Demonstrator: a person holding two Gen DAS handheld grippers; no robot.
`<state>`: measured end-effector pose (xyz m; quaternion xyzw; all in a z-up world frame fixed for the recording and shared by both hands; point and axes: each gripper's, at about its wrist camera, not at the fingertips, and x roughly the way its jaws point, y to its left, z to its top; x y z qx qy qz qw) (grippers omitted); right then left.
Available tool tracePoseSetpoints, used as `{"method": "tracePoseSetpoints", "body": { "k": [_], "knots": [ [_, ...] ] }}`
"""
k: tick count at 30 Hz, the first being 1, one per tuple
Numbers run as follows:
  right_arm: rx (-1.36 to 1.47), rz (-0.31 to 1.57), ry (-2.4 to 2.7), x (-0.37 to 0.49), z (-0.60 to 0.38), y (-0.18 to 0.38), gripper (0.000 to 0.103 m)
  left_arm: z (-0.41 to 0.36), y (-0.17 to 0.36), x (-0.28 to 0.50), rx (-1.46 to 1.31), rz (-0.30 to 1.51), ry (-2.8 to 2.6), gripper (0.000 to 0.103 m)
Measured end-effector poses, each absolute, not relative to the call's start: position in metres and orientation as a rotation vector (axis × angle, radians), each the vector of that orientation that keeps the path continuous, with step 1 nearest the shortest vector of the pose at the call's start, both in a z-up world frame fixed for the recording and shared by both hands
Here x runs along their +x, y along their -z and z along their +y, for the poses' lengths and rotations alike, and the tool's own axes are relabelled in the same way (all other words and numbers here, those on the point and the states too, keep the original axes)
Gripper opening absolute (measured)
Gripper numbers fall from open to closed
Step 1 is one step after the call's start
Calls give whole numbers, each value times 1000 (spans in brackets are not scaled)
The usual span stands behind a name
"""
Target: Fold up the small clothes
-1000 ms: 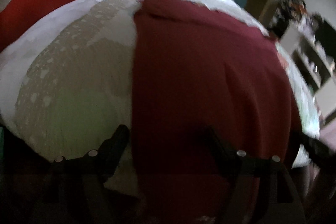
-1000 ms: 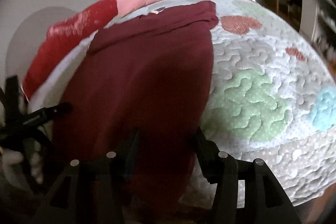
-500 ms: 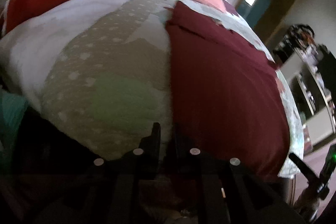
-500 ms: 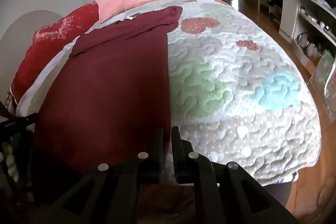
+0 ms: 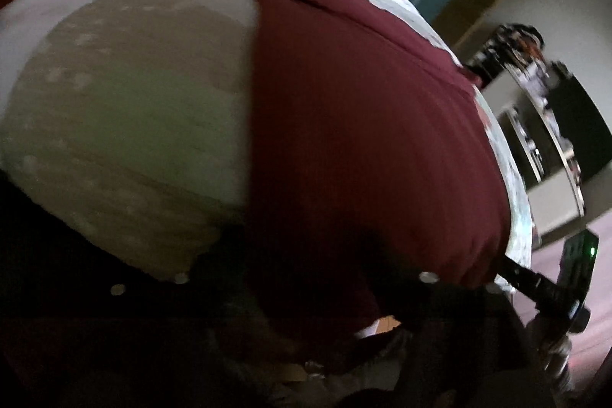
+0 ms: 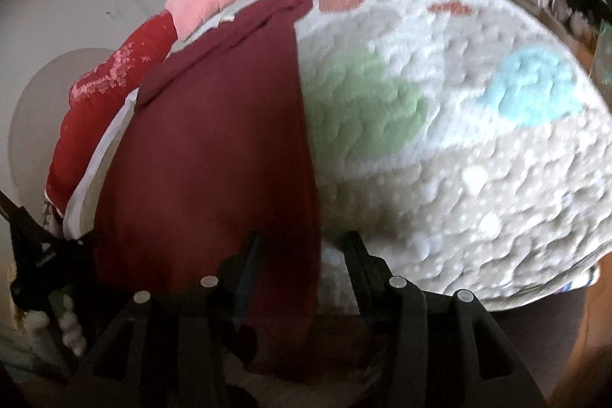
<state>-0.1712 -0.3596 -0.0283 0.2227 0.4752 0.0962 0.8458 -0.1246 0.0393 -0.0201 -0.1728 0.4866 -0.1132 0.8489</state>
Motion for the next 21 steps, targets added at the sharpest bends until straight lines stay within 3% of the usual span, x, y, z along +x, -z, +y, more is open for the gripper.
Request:
{"method": "tracePoseSetpoints", "body": {
  "k": [4,7,9,10,11,17,21],
  "knots": [
    [504,1033,-249,-169,-354,39,49,30,26,-123,-357,1053,255,72],
    [517,1055,-278,-167,-348,45,49,41,24,-119,-387,1098,217,15],
    [522,1065,-295,-166,-346,49,48,52,21,-120,-480,1107,243,12],
    [526,1072,-309,-165,-344,50,35,57,17,-120,-517,1106,245,12],
    [522,1079,-318,-165,-342,50,8,61,8,-122,-535,1090,249,11],
    [513,1005,-399,-173,-342,10,7,49,-38,-136,-459,1005,290,11],
    [516,957,-431,-184,-349,-16,7,46,-37,-151,-445,1026,299,9]
  ]
}}
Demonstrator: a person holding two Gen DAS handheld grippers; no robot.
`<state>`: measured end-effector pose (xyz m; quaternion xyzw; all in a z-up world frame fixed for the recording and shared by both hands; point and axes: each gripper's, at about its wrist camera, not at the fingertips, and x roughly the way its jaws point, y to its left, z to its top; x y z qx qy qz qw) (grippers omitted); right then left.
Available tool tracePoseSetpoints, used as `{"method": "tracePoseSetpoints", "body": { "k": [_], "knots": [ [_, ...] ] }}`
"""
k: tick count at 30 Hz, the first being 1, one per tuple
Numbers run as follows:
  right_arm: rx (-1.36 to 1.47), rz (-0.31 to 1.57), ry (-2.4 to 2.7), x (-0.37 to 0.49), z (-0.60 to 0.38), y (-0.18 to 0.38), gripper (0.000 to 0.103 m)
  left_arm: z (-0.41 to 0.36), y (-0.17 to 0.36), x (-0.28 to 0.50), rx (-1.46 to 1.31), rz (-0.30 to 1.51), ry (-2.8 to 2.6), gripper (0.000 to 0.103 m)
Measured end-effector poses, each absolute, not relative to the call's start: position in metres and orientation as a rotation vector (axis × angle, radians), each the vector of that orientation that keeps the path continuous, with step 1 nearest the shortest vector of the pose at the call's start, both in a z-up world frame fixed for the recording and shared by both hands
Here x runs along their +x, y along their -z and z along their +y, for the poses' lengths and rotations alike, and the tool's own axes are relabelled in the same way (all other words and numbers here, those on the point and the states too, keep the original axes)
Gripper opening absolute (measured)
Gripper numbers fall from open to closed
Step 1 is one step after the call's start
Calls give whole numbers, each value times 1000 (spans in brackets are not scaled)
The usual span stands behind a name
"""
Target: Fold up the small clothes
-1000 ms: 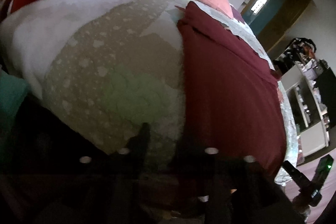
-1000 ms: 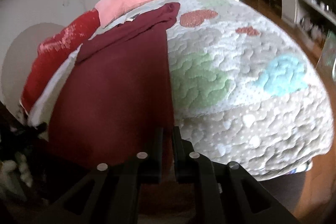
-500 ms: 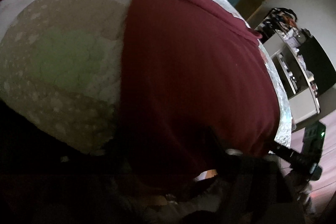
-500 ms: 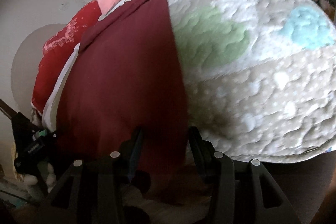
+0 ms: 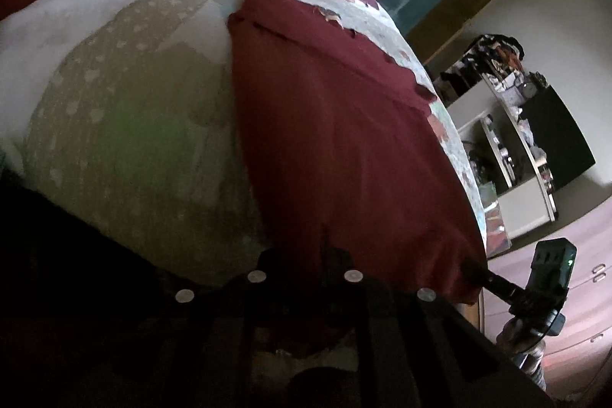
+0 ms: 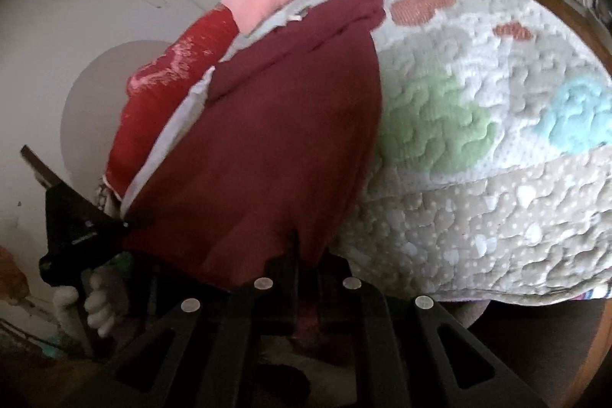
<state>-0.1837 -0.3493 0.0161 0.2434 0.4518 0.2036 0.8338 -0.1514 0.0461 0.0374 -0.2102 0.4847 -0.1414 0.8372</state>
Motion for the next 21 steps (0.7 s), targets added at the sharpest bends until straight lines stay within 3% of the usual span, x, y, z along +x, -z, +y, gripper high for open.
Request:
{"method": "tracePoseSetpoints", "body": {
  "k": [11,21],
  "knots": [
    [587,1008,-475,-223,-370,-7,7,69,-42,-147,-523,1021,304,9],
    [560,848,-509,-113,-355,-71,7,47,-88,-31,-425,943,277,9]
  ]
}}
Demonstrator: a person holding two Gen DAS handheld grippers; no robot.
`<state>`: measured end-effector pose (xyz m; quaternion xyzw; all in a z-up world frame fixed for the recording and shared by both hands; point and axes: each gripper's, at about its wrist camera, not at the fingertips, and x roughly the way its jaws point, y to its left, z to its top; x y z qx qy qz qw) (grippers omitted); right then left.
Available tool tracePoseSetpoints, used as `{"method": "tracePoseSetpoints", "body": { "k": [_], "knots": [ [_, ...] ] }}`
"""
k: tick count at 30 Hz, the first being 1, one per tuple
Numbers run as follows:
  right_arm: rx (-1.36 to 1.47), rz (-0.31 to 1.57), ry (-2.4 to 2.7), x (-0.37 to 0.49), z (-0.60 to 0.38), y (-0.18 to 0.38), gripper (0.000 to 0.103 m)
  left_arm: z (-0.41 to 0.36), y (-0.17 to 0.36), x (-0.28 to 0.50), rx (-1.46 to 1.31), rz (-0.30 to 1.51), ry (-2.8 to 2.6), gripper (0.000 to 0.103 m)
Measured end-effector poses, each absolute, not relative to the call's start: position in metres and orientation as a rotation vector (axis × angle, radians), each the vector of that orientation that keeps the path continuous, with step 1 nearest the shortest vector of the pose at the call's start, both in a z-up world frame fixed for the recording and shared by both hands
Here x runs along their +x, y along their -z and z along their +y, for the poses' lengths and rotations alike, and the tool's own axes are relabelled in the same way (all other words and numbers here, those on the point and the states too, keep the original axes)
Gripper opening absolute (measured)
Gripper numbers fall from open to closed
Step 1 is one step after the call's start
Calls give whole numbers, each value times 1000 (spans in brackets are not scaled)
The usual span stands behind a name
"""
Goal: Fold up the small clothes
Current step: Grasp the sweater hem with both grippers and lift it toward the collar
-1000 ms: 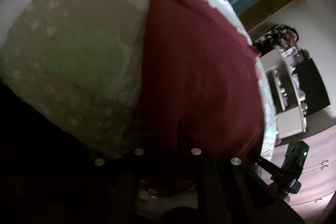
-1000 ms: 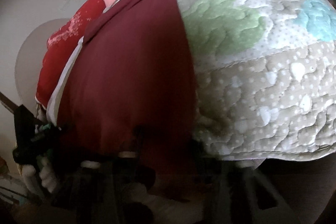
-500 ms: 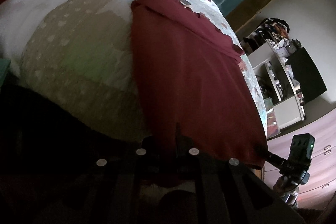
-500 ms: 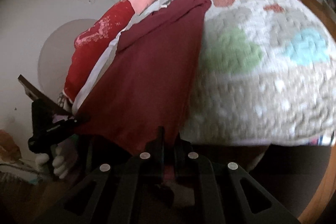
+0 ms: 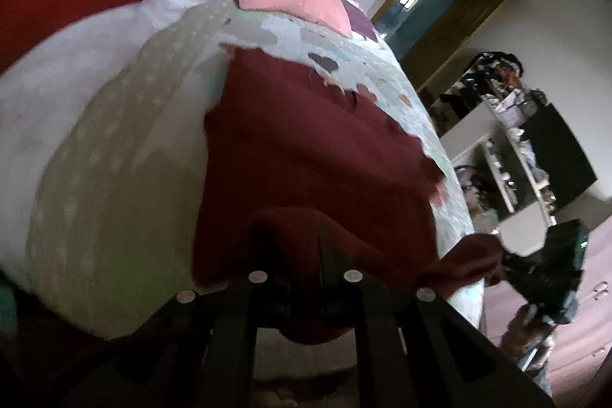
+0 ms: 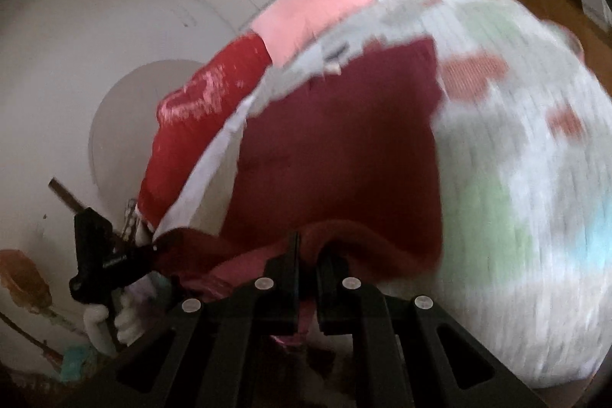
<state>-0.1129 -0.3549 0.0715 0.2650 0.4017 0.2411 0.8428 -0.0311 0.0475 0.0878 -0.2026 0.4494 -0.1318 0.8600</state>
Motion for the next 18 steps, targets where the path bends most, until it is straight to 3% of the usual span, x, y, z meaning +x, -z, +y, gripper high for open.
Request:
{"method": "tracePoseSetpoints", "body": {
  "k": [8,18],
  "knots": [
    [561,794,-437,2,-346,-94,7,44,-84,78,-455,993,212,9],
    [636,876,-312,110,-373,-48,8,43,-53,184,-585,1087,200,9]
  ]
}}
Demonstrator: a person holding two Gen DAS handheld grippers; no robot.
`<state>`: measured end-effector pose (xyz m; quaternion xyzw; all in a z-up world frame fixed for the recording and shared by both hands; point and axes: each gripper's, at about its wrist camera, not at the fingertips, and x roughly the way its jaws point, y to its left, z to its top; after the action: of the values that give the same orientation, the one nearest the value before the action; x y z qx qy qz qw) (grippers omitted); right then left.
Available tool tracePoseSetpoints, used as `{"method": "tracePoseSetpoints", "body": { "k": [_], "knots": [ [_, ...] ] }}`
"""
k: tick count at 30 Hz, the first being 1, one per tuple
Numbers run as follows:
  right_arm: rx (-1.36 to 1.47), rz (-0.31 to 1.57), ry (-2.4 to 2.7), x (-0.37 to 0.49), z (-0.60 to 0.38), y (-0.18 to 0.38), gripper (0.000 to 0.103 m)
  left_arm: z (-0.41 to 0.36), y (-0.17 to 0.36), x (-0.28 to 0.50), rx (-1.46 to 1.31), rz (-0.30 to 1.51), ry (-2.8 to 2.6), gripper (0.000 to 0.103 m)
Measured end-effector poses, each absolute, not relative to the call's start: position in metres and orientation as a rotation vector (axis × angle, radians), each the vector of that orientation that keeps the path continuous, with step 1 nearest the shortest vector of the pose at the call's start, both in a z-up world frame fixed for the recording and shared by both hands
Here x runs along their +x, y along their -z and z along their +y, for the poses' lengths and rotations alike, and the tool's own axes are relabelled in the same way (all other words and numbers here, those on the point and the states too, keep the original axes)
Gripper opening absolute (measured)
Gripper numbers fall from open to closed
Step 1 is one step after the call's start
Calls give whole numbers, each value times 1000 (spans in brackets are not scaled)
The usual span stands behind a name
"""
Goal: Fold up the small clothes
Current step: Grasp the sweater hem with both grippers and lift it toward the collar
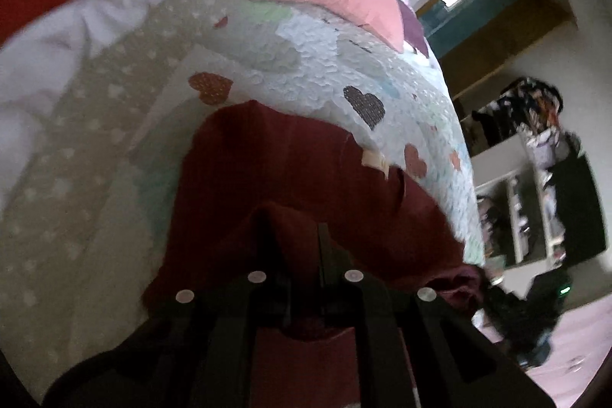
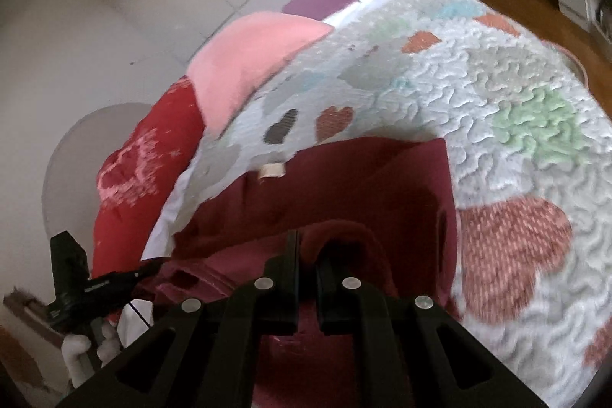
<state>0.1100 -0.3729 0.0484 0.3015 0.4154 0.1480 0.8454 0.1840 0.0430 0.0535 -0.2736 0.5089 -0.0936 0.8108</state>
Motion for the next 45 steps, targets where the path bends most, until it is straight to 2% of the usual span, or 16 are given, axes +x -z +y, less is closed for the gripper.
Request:
{"method": "tracePoseSetpoints", "body": {
  "k": [3,5,8,11,14,17,24,26,28,31,32,34,35,38,42,45],
  "knots": [
    [756,915,-285,138,-385,-23,14,53,-43,205,-704,1090,261,9],
    [832,928,-288,151,-391,-11,38,60,-41,213,-802,1062,313,13],
    [919,893,-300,159,-398,-4,54,67,-38,219,-892,1027,333,25],
    [947,871,-280,164,-403,0,60,81,-33,224,-1018,992,329,34],
    [944,865,-270,167,-406,-2,63,102,-36,225,-1132,933,316,37],
    [909,832,-226,164,-413,-12,76,108,-52,220,-1033,929,262,38],
    [757,771,-212,147,-405,-48,76,69,-63,185,-544,1000,187,41],
    [694,791,-252,141,-388,-53,76,63,-57,172,-424,998,168,51],
    [650,823,-296,135,-369,-52,76,52,-48,164,-288,996,131,55],
    [589,861,-342,124,-349,-45,76,35,-37,165,-119,1010,102,55],
    [559,870,-351,120,-345,-43,75,35,-38,169,-90,1019,95,51],
    [484,891,-362,114,-336,-37,75,51,-44,177,-151,1010,10,34],
    [462,902,-370,112,-336,-34,74,67,-46,181,-219,1005,-44,33],
    [401,928,-318,113,-344,-23,72,110,-50,181,-379,987,-173,30],
    [479,911,-240,112,-364,-23,70,135,-51,161,-405,978,-115,30],
    [402,864,-217,103,-353,-40,72,135,-45,138,-420,998,-18,37]
  ]
}}
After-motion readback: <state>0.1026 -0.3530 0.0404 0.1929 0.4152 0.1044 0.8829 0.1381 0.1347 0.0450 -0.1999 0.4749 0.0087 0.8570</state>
